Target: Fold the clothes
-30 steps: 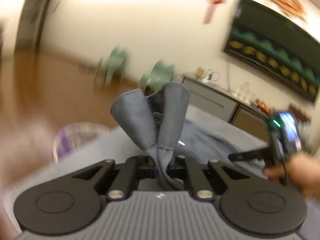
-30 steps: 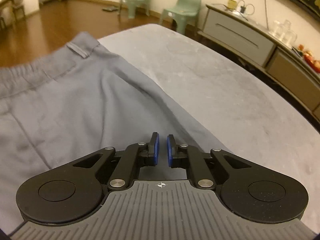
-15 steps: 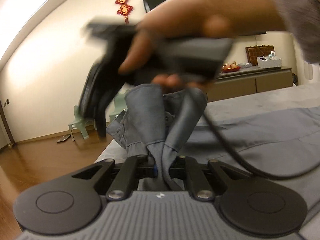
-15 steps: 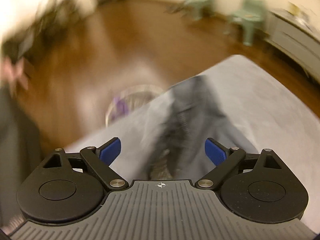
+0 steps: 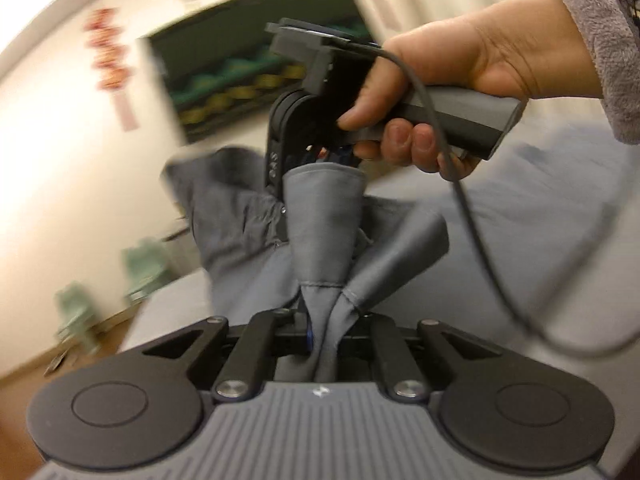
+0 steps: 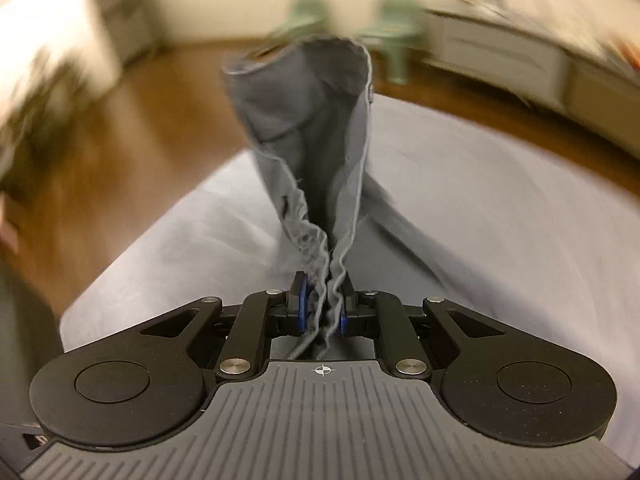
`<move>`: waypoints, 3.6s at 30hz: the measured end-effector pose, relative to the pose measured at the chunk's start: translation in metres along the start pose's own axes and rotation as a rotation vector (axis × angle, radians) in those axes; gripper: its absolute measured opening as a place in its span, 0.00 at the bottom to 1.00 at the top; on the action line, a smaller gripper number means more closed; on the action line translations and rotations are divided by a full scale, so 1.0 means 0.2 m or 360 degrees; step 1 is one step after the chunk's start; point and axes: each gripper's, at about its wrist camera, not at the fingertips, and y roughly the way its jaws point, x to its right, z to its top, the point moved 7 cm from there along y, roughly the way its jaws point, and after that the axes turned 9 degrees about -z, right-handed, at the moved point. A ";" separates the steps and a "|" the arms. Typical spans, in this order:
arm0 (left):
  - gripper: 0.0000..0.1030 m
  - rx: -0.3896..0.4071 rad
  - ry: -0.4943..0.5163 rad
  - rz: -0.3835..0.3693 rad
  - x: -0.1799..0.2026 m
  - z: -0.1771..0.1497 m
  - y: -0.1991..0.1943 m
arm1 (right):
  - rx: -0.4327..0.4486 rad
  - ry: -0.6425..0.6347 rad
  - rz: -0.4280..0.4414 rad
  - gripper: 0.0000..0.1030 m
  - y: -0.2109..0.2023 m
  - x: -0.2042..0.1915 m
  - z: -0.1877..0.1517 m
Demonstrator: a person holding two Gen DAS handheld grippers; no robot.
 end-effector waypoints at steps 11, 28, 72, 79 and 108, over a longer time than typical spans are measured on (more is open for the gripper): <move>0.23 0.0087 -0.0256 -0.0546 0.03 -0.05 -0.10 | -0.0005 0.0421 -0.0051 0.21 0.48 0.56 -0.48; 0.52 -0.0221 -0.1112 -0.0373 -0.54 -0.28 0.23 | 0.0364 0.0021 -0.0602 0.38 0.85 0.59 -0.40; 0.29 -0.0233 -0.1094 -0.0544 -0.41 -0.26 0.06 | 0.0314 -0.0090 -0.0331 0.36 1.80 0.70 0.56; 0.34 -0.0075 -0.1448 -0.0419 -0.65 -0.29 0.01 | 0.0508 0.0124 -0.0201 0.65 1.30 0.77 0.36; 0.36 -0.0458 -0.0729 -0.0352 -0.23 -0.09 0.51 | 0.0339 0.0160 -0.0193 0.33 1.23 1.02 -0.05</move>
